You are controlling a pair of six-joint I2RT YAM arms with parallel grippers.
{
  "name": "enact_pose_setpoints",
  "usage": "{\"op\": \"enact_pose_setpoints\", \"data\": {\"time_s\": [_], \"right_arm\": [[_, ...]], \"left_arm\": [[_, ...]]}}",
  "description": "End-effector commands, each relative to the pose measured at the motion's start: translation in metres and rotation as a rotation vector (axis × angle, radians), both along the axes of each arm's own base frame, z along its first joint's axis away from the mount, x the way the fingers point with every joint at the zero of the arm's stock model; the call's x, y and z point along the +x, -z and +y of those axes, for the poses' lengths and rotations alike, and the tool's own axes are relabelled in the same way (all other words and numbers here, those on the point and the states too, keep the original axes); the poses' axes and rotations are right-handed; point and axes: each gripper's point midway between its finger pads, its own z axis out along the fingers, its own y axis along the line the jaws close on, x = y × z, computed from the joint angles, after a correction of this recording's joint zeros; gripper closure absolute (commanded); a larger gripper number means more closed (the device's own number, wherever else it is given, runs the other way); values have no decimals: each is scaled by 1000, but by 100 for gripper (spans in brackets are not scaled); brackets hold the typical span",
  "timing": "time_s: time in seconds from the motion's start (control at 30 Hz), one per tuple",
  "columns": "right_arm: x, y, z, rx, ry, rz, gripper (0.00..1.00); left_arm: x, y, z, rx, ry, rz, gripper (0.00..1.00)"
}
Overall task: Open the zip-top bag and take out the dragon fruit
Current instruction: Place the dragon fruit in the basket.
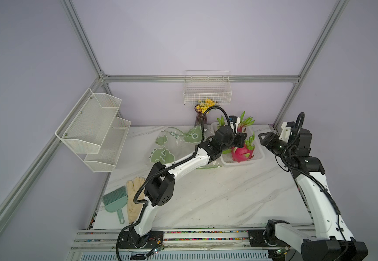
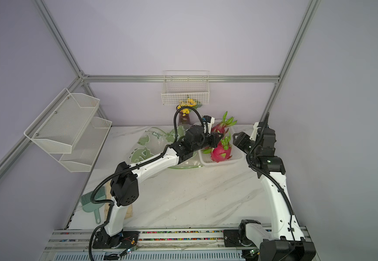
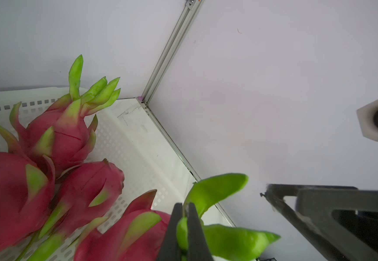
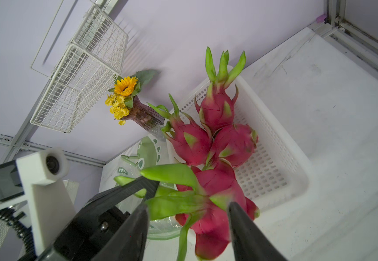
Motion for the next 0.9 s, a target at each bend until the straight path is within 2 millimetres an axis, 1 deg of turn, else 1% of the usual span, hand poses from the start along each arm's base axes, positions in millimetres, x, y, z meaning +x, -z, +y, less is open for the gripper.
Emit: {"op": "enact_pose_setpoints", "data": {"time_s": [0.0, 0.23, 0.73, 0.87], "right_arm": [[-6, -15, -3, -13, 7, -28, 40], [-6, -15, -3, -9, 3, -29, 40], [-8, -9, -4, -13, 6, -19, 41], [-8, -8, -4, -13, 6, -17, 41]], "left_arm": [[-4, -49, -4, -94, 9, -106, 100], [1, -15, -7, -55, 1, -63, 100], [13, 35, -17, -19, -15, -1, 100], [17, 51, -23, -1, -16, 18, 100]]}}
